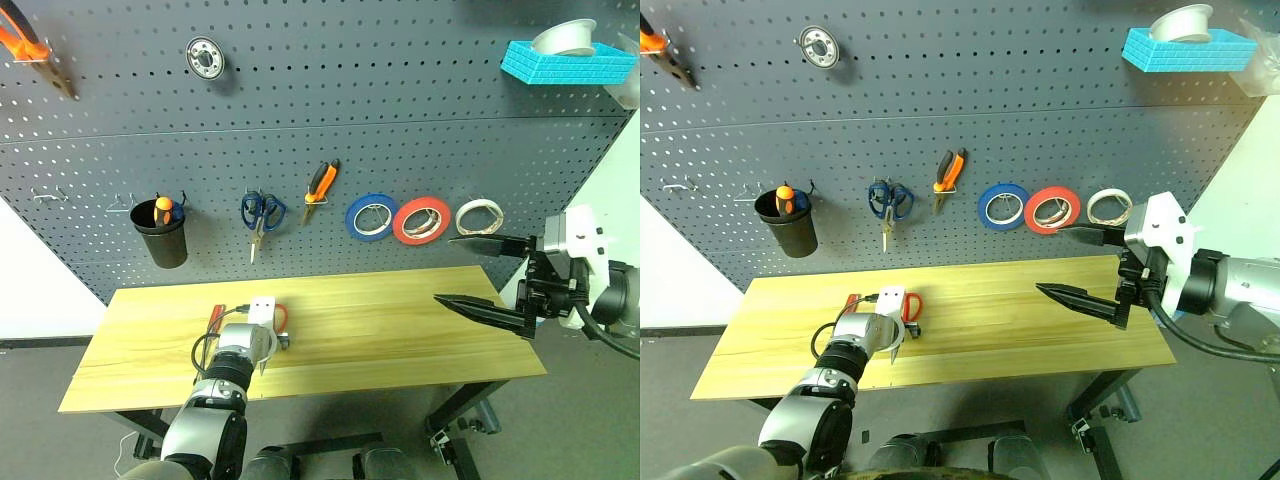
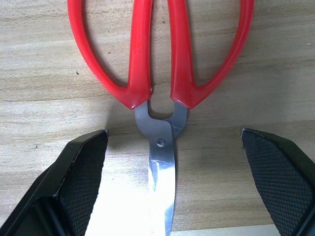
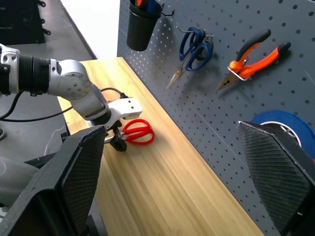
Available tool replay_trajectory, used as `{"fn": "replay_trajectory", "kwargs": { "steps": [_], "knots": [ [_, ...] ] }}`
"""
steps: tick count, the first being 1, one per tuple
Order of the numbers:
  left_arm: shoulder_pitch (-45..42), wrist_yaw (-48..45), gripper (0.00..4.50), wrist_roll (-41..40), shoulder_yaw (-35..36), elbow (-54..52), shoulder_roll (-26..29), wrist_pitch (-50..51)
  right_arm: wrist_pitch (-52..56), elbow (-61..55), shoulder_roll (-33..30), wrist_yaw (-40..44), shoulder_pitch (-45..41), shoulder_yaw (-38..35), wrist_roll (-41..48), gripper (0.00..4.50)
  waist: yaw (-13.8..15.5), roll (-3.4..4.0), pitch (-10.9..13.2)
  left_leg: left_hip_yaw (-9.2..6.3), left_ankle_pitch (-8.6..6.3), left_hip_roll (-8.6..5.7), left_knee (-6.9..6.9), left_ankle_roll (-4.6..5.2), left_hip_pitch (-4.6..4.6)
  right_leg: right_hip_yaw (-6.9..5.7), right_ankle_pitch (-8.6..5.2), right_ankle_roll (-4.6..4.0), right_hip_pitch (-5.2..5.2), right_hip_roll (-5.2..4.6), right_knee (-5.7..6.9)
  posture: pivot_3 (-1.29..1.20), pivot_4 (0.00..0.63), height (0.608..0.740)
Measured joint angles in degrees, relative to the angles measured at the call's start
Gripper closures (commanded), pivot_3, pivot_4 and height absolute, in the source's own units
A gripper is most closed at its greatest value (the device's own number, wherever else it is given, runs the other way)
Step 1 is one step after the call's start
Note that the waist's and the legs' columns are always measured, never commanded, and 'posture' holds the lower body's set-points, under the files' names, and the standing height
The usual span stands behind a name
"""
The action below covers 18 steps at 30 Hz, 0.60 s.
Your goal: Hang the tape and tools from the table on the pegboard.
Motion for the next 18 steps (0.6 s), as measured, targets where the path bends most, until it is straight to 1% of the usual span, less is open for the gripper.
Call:
{"fn": "replay_trajectory", "kwargs": {
  "steps": [9, 12, 18],
  "knots": [
    [-1.4, 0.3, 0.0, 0.0, 0.2, 2.9, 0.3, -0.3, 0.0, 0.0, 0.0, 0.0, 0.6, -1.7, 0.1, 0.02, -0.3, 0.05, -0.2, 0.0, -0.04, 0.01, -0.01, -0.06, 0.05, 0.0, -0.01, 0.0, 0.03, 0.0, 0.0, -0.18, 0.0, 0.717],
    [-1.5, 0.4, 0.57, -0.1, 0.8, 3.1, 0.4, -0.2, 0.0, 0.0, 0.0, 0.0, 0.6, -1.7, 0.1, 0.0, -0.3, 0.06, -0.2, 0.0, -0.04, 0.01, -0.01, -0.06, 0.05, 0.0, -0.01, 0.0, 0.03, 0.0, 0.0, -0.18, 0.0, 0.717],
    [-1.4, 0.7, 2.47, -0.1, 1.3, 3.1, 0.6, 0.0, 0.0, 0.0, 0.0, 0.0, 0.6, -1.7, 0.1, 0.0, -0.3, 0.06, -0.2, 0.0, -0.04, 0.01, -0.02, -0.07, 0.04, 0.0, -0.01, 0.01, 0.03, 0.0, -0.01, -0.18, 0.0, 0.717]
  ]
}}
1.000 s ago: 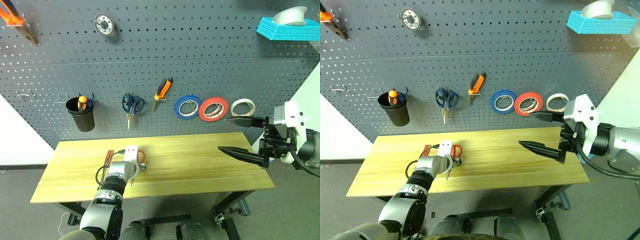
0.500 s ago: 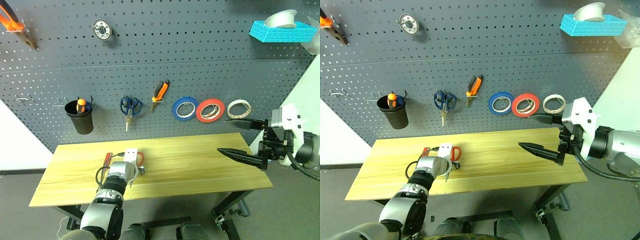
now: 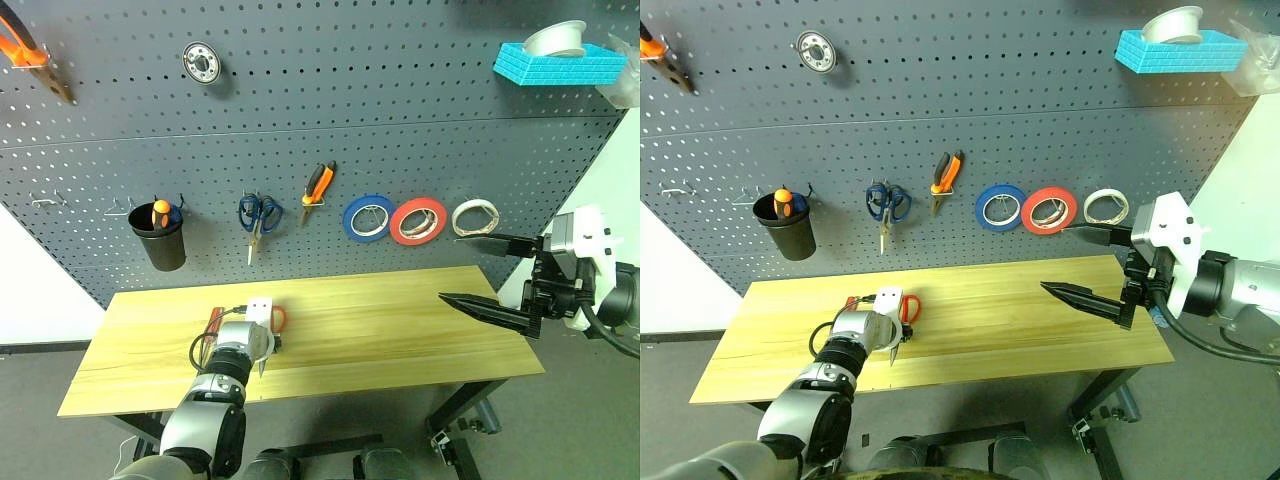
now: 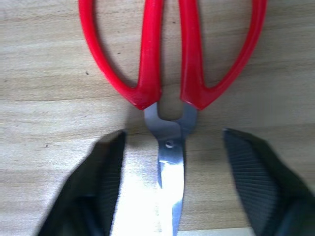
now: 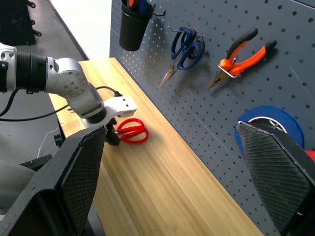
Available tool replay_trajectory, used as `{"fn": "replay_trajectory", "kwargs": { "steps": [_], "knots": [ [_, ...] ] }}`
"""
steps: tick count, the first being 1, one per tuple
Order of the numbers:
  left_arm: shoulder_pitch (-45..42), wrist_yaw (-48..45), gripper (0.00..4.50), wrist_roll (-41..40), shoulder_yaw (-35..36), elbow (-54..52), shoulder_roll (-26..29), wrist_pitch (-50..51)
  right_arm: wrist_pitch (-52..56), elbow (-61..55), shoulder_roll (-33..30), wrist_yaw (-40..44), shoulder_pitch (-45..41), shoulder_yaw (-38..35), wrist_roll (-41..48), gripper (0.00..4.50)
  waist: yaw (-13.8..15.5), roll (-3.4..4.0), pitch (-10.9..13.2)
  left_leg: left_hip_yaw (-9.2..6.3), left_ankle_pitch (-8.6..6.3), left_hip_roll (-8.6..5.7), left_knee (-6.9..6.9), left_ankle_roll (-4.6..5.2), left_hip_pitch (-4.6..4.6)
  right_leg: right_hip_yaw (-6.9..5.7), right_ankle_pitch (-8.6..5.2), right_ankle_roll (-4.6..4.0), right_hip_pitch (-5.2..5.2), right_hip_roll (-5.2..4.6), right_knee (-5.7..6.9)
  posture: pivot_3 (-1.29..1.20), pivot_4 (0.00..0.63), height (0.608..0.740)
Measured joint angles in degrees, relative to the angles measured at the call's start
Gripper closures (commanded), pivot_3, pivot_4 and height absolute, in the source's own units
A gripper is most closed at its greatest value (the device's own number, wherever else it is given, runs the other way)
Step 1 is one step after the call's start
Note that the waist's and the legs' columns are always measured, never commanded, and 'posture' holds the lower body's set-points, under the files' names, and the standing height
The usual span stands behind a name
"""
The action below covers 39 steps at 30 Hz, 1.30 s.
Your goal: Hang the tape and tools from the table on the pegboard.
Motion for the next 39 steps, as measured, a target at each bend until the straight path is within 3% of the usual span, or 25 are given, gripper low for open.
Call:
{"fn": "replay_trajectory", "kwargs": {
  "steps": [5, 6, 17, 39],
  "knots": [
    [0.1, 0.3, 4.14, 0.0, 0.1, -0.2, -0.1, 0.1, 0.0, 0.0, 0.0, 0.0, 0.0, 0.0, 0.0, 0.0, 0.0, 0.0, 0.0, 0.0, -0.01, 0.0, -0.01, -0.01, 0.0, 0.0, 0.0, 0.0, 0.0, 0.0, -0.01, -0.18, 0.0, 0.717],
    [0.1, 0.3, 4.27, 0.0, 0.2, -0.2, -0.1, 0.1, 0.0, 0.0, 0.0, 0.0, 0.0, 0.0, 0.0, 0.0, 0.0, 0.0, 0.0, 0.0, -0.01, 0.0, -0.01, -0.01, 0.0, 0.0, 0.0, 0.0, 0.0, 0.0, -0.01, -0.18, 0.0, 0.717],
    [0.3, 0.2, 4.26, 0.2, 0.3, -0.4, -0.2, -0.2, 0.0, 0.0, 0.0, -0.1, -0.2, 0.0, -0.1, 0.0, 0.0, 0.0, 0.0, 0.0, -0.02, 0.0, -0.03, -0.02, 0.0, 0.0, -0.01, 0.01, 0.0, -0.01, -0.03, -0.17, 0.0, 0.717],
    [11.7, -12.2, 4.26, 9.7, -15.9, -10.6, 6.5, -14.7, -0.7, 2.4, 0.0, 1.2, -1.7, 0.7, -2.5, 0.0, 0.1, 0.24, -0.1, -0.03, -0.17, 0.0, -0.21, 0.22, -0.15, 0.0, 0.1, -0.17, 0.03, -0.07, -0.69, -0.17, 0.0, 0.717]
  ]
}}
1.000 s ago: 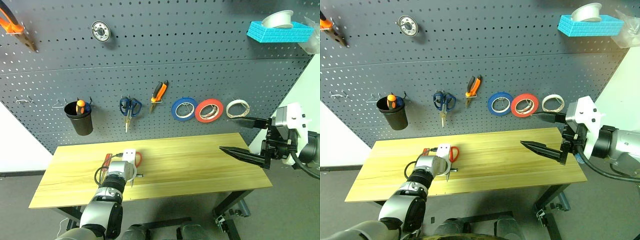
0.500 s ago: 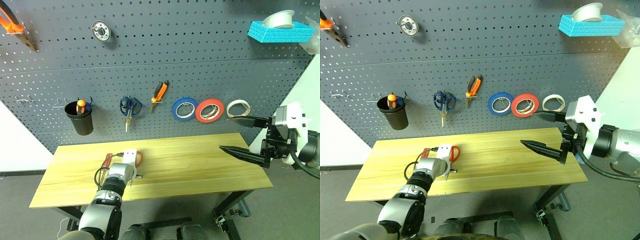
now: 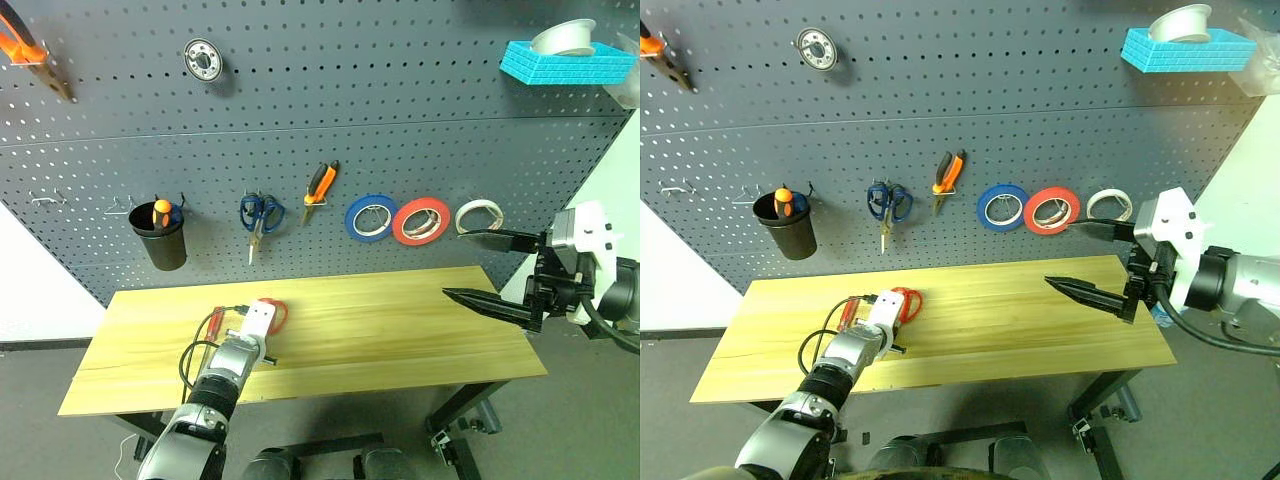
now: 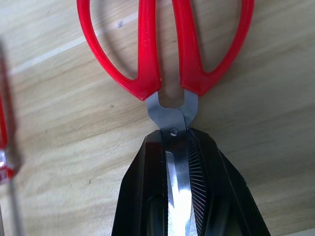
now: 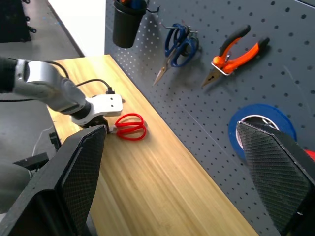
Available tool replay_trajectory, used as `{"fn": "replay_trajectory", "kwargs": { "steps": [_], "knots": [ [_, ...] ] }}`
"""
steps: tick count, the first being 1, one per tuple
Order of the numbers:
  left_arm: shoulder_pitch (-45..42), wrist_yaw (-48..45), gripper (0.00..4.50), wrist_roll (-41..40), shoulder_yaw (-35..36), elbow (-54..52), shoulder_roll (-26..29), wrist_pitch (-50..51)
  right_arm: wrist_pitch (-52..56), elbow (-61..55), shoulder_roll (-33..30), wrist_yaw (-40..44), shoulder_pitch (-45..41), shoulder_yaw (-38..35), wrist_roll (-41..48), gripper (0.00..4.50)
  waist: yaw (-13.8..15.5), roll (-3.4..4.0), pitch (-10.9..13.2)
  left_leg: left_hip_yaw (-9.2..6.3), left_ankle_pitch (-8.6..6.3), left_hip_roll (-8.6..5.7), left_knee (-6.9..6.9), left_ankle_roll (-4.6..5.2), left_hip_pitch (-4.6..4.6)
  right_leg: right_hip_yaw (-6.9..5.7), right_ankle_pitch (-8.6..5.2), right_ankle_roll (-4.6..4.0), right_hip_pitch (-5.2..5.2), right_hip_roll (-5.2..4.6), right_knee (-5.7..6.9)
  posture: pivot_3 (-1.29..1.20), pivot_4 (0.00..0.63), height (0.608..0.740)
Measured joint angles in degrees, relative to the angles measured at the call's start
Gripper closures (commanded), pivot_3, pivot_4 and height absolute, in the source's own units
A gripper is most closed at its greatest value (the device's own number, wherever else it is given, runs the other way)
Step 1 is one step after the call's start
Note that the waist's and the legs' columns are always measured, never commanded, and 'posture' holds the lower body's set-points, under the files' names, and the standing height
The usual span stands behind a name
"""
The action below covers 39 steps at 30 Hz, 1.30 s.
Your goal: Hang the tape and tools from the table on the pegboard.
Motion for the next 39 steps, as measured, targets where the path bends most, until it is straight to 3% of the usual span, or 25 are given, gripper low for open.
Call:
{"fn": "replay_trajectory", "kwargs": {
  "steps": [18, 39],
  "knots": [
    [10.7, -3.1, 4.26, 9.2, -7.3, -4.3, 8.6, -23.4, 0.0, 0.6, 0.0, 1.0, 0.0, 0.0, -1.8, 0.0, 0.0, 0.23, -0.1, 0.01, -0.21, -0.01, -0.02, 0.18, -0.09, 0.01, -0.01, 0.01, 0.03, -0.08, -0.26, -0.17, 0.0, 0.717],
    [12.5, 3.3, 4.26, 13.6, -6.8, -3.5, 8.9, -43.4, -2.0, 3.3, 0.0, 2.0, -1.5, 2.8, -4.0, 0.0, 1.5, 0.23, -0.1, 0.03, -0.17, -0.07, 0.12, 0.38, -0.82, 0.01, 0.03, 0.1, -0.63, -0.1, -0.23, -0.15, 0.0, 0.717]
  ]
}}
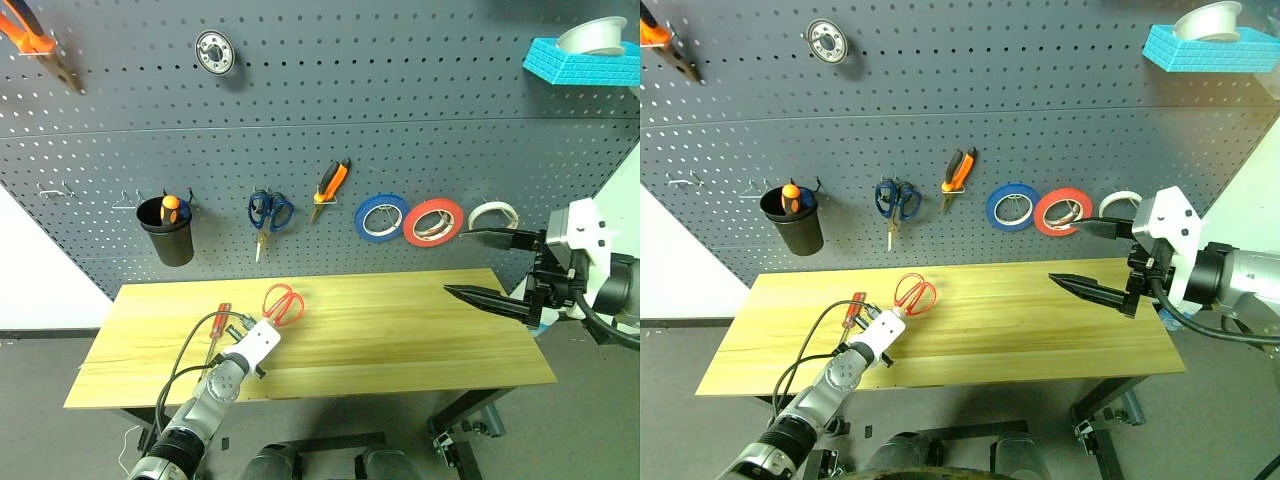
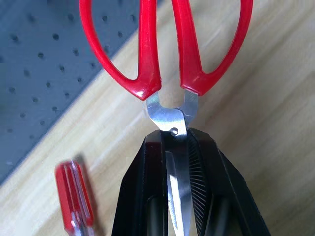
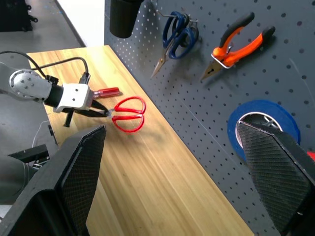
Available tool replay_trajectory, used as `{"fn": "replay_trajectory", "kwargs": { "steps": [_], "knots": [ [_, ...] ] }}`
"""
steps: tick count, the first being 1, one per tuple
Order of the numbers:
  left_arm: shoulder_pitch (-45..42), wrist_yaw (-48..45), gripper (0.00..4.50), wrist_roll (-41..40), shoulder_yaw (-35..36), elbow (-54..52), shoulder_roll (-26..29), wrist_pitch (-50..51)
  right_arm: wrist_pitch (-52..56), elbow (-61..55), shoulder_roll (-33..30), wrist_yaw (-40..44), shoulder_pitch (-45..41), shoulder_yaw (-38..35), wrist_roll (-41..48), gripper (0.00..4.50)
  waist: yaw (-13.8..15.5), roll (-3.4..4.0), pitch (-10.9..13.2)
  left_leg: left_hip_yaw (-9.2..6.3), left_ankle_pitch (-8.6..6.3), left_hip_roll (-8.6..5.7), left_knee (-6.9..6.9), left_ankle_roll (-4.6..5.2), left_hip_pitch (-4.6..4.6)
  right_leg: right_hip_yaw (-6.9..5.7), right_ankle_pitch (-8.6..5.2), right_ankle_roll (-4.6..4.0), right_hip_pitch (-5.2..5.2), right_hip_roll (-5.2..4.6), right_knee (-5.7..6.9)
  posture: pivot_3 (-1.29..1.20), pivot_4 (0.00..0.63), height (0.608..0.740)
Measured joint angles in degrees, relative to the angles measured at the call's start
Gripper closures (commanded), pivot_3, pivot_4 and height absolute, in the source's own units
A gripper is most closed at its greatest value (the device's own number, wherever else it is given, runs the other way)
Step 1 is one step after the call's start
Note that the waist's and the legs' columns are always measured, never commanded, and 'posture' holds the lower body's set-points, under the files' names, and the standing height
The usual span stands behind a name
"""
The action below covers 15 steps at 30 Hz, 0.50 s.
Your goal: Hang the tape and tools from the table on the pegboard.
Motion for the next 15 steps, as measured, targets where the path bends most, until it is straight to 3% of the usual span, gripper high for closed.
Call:
{"fn": "replay_trajectory", "kwargs": {
  "steps": [15],
  "knots": [
    [-0.7, 10.5, 4.26, 5.2, 0.3, -7.1, 0.0, -23.6, -1.4, 2.4, 0.0, 0.3, -1.3, 2.3, -1.4, 0.0, 0.0, 0.06, 0.0, 0.02, 0.01, -0.03, 0.04, 0.02, 0.03, 0.0, 0.03, 0.04, 0.02, 0.01, 0.07, -0.14, 0.0, 0.717]
  ]
}}
